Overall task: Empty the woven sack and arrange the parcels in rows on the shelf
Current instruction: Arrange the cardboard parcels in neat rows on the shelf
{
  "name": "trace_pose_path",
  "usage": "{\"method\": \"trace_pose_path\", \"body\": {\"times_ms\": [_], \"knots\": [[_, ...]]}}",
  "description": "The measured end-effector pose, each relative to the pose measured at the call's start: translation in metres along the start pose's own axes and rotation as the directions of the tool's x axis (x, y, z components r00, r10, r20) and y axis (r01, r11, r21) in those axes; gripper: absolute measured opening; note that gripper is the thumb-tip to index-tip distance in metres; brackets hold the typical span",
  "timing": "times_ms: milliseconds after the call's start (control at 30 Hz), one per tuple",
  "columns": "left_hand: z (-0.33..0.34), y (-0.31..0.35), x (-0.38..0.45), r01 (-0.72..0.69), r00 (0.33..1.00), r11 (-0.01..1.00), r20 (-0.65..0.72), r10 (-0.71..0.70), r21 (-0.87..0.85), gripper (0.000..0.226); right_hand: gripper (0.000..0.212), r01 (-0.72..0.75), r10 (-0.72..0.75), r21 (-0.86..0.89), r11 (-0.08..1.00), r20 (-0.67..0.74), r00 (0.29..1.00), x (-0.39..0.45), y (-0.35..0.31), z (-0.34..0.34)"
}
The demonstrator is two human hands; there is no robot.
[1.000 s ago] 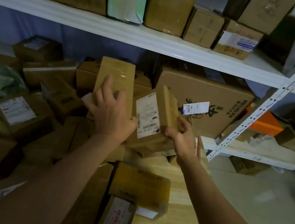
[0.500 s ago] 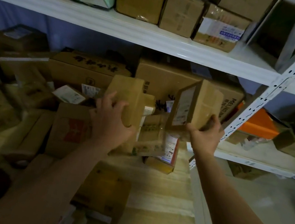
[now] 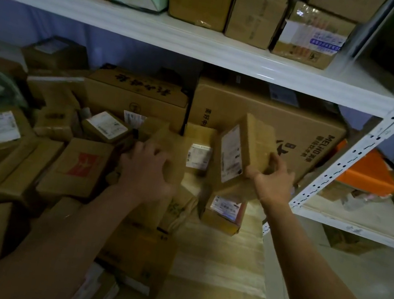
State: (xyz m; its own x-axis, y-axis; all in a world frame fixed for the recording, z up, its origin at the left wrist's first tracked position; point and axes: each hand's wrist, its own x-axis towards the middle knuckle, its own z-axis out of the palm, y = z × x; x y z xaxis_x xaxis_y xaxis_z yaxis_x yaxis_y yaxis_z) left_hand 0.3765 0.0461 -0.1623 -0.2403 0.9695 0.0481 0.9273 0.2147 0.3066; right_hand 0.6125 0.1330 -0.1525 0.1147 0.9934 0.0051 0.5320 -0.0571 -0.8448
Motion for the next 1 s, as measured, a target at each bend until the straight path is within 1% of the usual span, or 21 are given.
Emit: {"method": "trace_pose_path", "body": {"times_ms": [33, 100, 167, 233, 267, 333, 367, 433, 500, 567, 633, 667, 733, 767, 800, 833, 867, 900, 933, 967, 1000], "knots": [[0.001, -0.001, -0.001, -0.018, 0.999, 1.000, 0.048, 0.018, -0.004, 0.063, 0.084, -0.004, 0.004, -0.014, 1.000, 0.028, 1.000, -0.002, 0.000, 0.003], [0.000, -0.002, -0.002, -0.021, 0.999, 0.997, 0.044, 0.024, -0.069, 0.058, 0.091, -0.045, 0.044, 0.043, 0.998, 0.029, 0.999, -0.009, -0.003, 0.007], [-0.005, -0.007, 0.002, 0.066, 0.998, 0.964, 0.002, -0.068, -0.256, 0.051, 0.091, -0.116, 0.122, 0.156, 0.981, -0.030, 0.992, -0.012, -0.002, 0.005], [-0.007, -0.017, 0.010, 0.181, 0.981, 0.877, 0.022, -0.191, -0.446, 0.047, 0.077, -0.189, 0.209, 0.266, 0.945, -0.048, 0.977, -0.012, 0.002, 0.001], [-0.007, -0.022, 0.014, 0.231, 0.971, 0.841, 0.059, -0.233, -0.489, 0.048, 0.064, -0.236, 0.254, 0.311, 0.921, -0.019, 0.967, -0.012, 0.004, 0.001], [-0.006, -0.033, 0.018, 0.321, 0.946, 0.806, 0.136, -0.293, -0.497, 0.049, 0.033, -0.321, 0.317, 0.365, 0.874, 0.073, 0.946, -0.017, 0.005, 0.006], [-0.004, -0.037, 0.019, 0.360, 0.932, 0.796, 0.158, -0.325, -0.486, 0.049, 0.025, -0.346, 0.333, 0.376, 0.860, 0.101, 0.938, -0.020, 0.006, 0.011], [0.001, -0.047, 0.020, 0.405, 0.914, 0.782, 0.180, -0.364, -0.474, 0.049, 0.029, -0.379, 0.357, 0.388, 0.840, 0.131, 0.925, -0.024, 0.007, 0.022], [0.004, -0.057, 0.018, 0.422, 0.907, 0.775, 0.224, -0.357, -0.470, 0.053, 0.037, -0.401, 0.364, 0.423, 0.812, 0.170, 0.916, -0.025, 0.007, 0.033], [0.007, -0.068, 0.014, 0.456, 0.889, 0.788, 0.245, -0.386, -0.414, 0.063, 0.046, -0.430, 0.373, 0.463, 0.775, 0.214, 0.903, -0.025, 0.004, 0.043], [0.006, -0.072, 0.013, 0.459, 0.887, 0.816, 0.129, -0.443, -0.352, 0.070, 0.053, -0.454, 0.390, 0.509, 0.731, 0.234, 0.890, -0.023, 0.002, 0.052], [0.003, -0.070, 0.013, 0.417, 0.899, 0.830, 0.031, -0.438, -0.369, 0.067, 0.052, -0.461, 0.395, 0.524, 0.716, 0.240, 0.887, -0.022, 0.000, 0.055], [-0.006, -0.057, 0.016, 0.256, 0.920, 0.847, -0.151, -0.361, -0.467, 0.052, 0.044, -0.469, 0.388, 0.534, 0.704, 0.264, 0.883, -0.022, -0.004, 0.060], [-0.013, -0.047, 0.019, 0.183, 0.928, 0.838, -0.192, -0.320, -0.514, 0.047, 0.040, -0.467, 0.380, 0.545, 0.697, 0.272, 0.884, -0.021, -0.004, 0.060], [-0.017, -0.036, 0.024, 0.147, 0.942, 0.813, -0.172, -0.289, -0.564, 0.046, 0.037, -0.465, 0.371, 0.560, 0.686, 0.280, 0.885, -0.021, -0.006, 0.059], [-0.023, -0.023, 0.027, 0.155, 0.957, 0.761, -0.097, -0.275, -0.629, 0.049, 0.034, -0.459, 0.358, 0.575, 0.677, 0.288, 0.888, -0.020, -0.007, 0.056], [-0.028, -0.010, 0.031, 0.217, 0.961, 0.667, 0.037, -0.273, -0.713, 0.054, 0.028, -0.450, 0.338, 0.589, 0.671, 0.297, 0.893, -0.019, -0.009, 0.053], [-0.030, 0.002, 0.035, 0.301, 0.948, 0.526, 0.190, -0.257, -0.795, 0.057, 0.021, -0.443, 0.315, 0.595, 0.670, 0.312, 0.896, -0.016, -0.010, 0.050], [-0.031, 0.011, 0.038, 0.409, 0.911, 0.351, 0.352, -0.215, -0.843, 0.058, 0.017, -0.434, 0.288, 0.600, 0.672, 0.328, 0.900, -0.014, -0.012, 0.047], [-0.030, 0.017, 0.043, 0.495, 0.868, 0.204, 0.471, -0.159, -0.844, 0.059, 0.017, -0.425, 0.261, 0.601, 0.676, 0.344, 0.902, -0.010, -0.013, 0.045], [-0.026, 0.021, 0.048, 0.538, 0.842, 0.126, 0.527, -0.115, -0.833, 0.066, 0.019, -0.421, 0.233, 0.603, 0.678, 0.367, 0.901, -0.005, -0.011, 0.042]]}}
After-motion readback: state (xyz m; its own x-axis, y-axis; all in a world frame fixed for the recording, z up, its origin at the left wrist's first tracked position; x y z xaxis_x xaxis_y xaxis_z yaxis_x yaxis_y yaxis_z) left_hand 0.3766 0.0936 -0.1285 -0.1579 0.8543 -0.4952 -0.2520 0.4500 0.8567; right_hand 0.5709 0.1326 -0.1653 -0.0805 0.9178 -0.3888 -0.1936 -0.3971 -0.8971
